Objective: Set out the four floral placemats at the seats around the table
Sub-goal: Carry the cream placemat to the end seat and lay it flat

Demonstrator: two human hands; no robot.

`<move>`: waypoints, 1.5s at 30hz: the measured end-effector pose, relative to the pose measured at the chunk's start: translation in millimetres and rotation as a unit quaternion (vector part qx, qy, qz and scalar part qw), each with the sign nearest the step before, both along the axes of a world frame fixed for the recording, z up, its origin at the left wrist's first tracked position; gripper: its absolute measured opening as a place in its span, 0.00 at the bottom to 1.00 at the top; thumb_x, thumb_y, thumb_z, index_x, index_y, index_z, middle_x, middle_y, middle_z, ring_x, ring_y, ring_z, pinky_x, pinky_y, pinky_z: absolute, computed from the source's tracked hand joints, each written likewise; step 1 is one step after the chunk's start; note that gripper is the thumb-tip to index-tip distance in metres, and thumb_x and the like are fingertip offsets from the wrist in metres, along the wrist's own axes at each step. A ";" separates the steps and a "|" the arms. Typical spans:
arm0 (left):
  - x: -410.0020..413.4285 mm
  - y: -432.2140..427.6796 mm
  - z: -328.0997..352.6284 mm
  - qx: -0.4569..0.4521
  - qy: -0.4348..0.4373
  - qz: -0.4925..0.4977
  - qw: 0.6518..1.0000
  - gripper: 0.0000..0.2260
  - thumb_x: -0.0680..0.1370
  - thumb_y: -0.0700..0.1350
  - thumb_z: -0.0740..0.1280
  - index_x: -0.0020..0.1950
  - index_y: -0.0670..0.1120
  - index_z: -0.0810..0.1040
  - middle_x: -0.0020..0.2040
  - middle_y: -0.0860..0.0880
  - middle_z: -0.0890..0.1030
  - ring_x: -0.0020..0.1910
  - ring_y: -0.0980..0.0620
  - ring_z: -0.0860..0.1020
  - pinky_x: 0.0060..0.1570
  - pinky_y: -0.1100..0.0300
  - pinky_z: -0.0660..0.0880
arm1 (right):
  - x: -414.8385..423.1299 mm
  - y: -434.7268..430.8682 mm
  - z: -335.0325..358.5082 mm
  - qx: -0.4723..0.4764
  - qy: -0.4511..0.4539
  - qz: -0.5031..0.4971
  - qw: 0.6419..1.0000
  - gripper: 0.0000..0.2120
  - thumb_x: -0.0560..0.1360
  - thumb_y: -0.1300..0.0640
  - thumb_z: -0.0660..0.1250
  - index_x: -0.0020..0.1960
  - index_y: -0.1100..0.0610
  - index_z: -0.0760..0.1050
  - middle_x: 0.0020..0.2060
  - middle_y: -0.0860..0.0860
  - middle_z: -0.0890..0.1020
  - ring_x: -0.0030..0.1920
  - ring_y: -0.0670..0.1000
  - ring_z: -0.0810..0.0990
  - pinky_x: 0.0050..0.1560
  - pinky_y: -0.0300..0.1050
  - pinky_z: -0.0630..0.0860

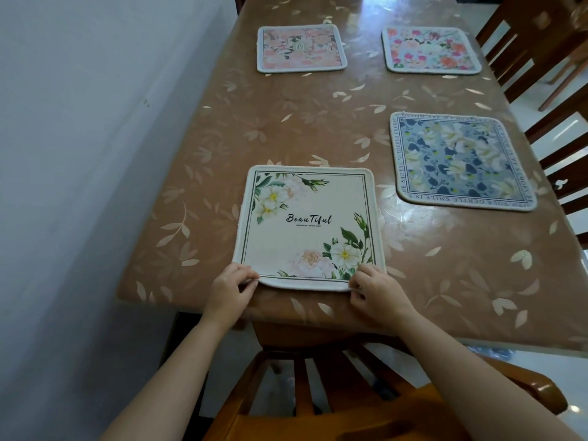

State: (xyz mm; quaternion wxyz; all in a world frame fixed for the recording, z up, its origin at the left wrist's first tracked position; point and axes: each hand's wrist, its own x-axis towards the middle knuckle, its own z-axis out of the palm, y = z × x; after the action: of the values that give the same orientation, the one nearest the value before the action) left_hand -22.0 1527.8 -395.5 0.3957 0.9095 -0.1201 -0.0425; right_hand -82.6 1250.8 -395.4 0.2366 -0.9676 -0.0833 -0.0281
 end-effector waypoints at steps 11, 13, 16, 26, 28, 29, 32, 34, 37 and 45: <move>0.8 7.3 -9.2 0.036 -0.027 -0.058 0.997 0.05 0.69 0.31 0.71 0.42 0.39 0.81 0.43 0.44 0.79 0.53 0.49 0.76 0.51 0.58 0.72 | -4.7 -14.2 0.5 -0.030 -0.007 0.023 0.999 0.11 0.57 0.70 0.74 0.35 0.63 0.75 0.34 0.58 0.77 0.33 0.58 0.77 0.32 0.41 0.71; 0.2 7.4 -10.0 0.042 -0.037 -0.063 0.996 0.05 0.68 0.31 0.71 0.41 0.39 0.81 0.42 0.45 0.79 0.52 0.48 0.77 0.50 0.58 0.72 | -5.0 -12.4 -0.4 -0.033 -0.008 0.025 0.999 0.11 0.56 0.71 0.74 0.34 0.63 0.74 0.32 0.59 0.77 0.32 0.59 0.77 0.30 0.44 0.73; -0.2 7.2 -10.4 0.038 -0.040 -0.054 0.997 0.05 0.68 0.30 0.72 0.40 0.39 0.81 0.42 0.45 0.79 0.51 0.48 0.77 0.50 0.57 0.73 | -4.5 -9.6 -1.2 -0.035 0.002 0.019 0.999 0.11 0.55 0.72 0.73 0.32 0.64 0.73 0.30 0.59 0.76 0.31 0.60 0.76 0.29 0.47 0.74; -4.2 11.6 -11.7 0.053 -0.057 -0.065 0.995 0.06 0.67 0.30 0.72 0.39 0.39 0.81 0.41 0.44 0.78 0.50 0.48 0.77 0.49 0.58 0.72 | -9.3 -4.9 -1.4 -0.026 0.006 0.022 0.999 0.11 0.54 0.72 0.73 0.30 0.63 0.73 0.28 0.59 0.76 0.29 0.59 0.76 0.28 0.45 0.73; -7.4 12.5 -12.3 0.058 -0.059 -0.066 0.994 0.06 0.66 0.30 0.72 0.39 0.39 0.81 0.41 0.44 0.78 0.50 0.48 0.77 0.49 0.58 0.72 | -10.8 -3.5 -2.2 -0.030 0.008 0.027 0.999 0.11 0.54 0.71 0.73 0.30 0.63 0.73 0.28 0.58 0.76 0.29 0.58 0.76 0.27 0.43 0.72; -8.1 12.7 -12.2 0.060 -0.060 -0.068 0.994 0.06 0.66 0.30 0.73 0.39 0.39 0.80 0.42 0.44 0.78 0.50 0.47 0.77 0.49 0.58 0.72 | -11.3 -3.5 -2.6 -0.028 0.010 0.028 0.999 0.11 0.54 0.71 0.73 0.30 0.63 0.72 0.28 0.58 0.76 0.29 0.59 0.76 0.28 0.43 0.71; -7.0 13.2 -12.0 0.068 -0.065 -0.078 0.992 0.07 0.65 0.30 0.73 0.39 0.39 0.80 0.43 0.44 0.77 0.48 0.46 0.76 0.47 0.58 0.72 | -11.9 -6.0 -3.3 -0.037 0.023 0.029 0.999 0.10 0.58 0.67 0.73 0.35 0.62 0.73 0.34 0.58 0.77 0.35 0.60 0.76 0.33 0.47 0.72; -5.6 14.5 -12.0 0.073 -0.059 -0.080 0.992 0.09 0.65 0.32 0.75 0.42 0.39 0.81 0.46 0.44 0.77 0.49 0.46 0.75 0.48 0.57 0.71 | -13.0 -10.3 -3.2 -0.050 0.030 0.009 0.998 0.13 0.61 0.60 0.75 0.42 0.62 0.75 0.41 0.59 0.77 0.42 0.61 0.76 0.41 0.52 0.75; -3.1 14.3 -13.9 0.075 -0.034 -0.079 0.993 0.13 0.65 0.37 0.76 0.48 0.40 0.81 0.54 0.41 0.77 0.56 0.45 0.73 0.56 0.54 0.69 | -14.9 -16.1 -5.7 -0.065 0.067 -0.012 0.996 0.26 0.64 0.52 0.75 0.59 0.59 0.74 0.57 0.60 0.74 0.58 0.63 0.71 0.57 0.59 0.72; 2.7 0.5 -16.9 0.092 -0.031 -0.074 0.993 0.15 0.65 0.40 0.77 0.50 0.40 0.81 0.59 0.39 0.76 0.62 0.40 0.70 0.62 0.44 0.66 | -15.3 -15.5 -9.3 -0.056 0.049 -0.003 0.997 0.26 0.64 0.54 0.77 0.60 0.62 0.75 0.61 0.65 0.74 0.63 0.68 0.69 0.55 0.66 0.73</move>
State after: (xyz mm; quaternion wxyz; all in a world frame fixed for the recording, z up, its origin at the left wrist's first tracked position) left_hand -19.4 1528.3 -412.5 0.3020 0.9316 -0.1948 -0.0546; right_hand -97.9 1235.3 -404.7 0.1858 -0.9798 -0.0703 0.0237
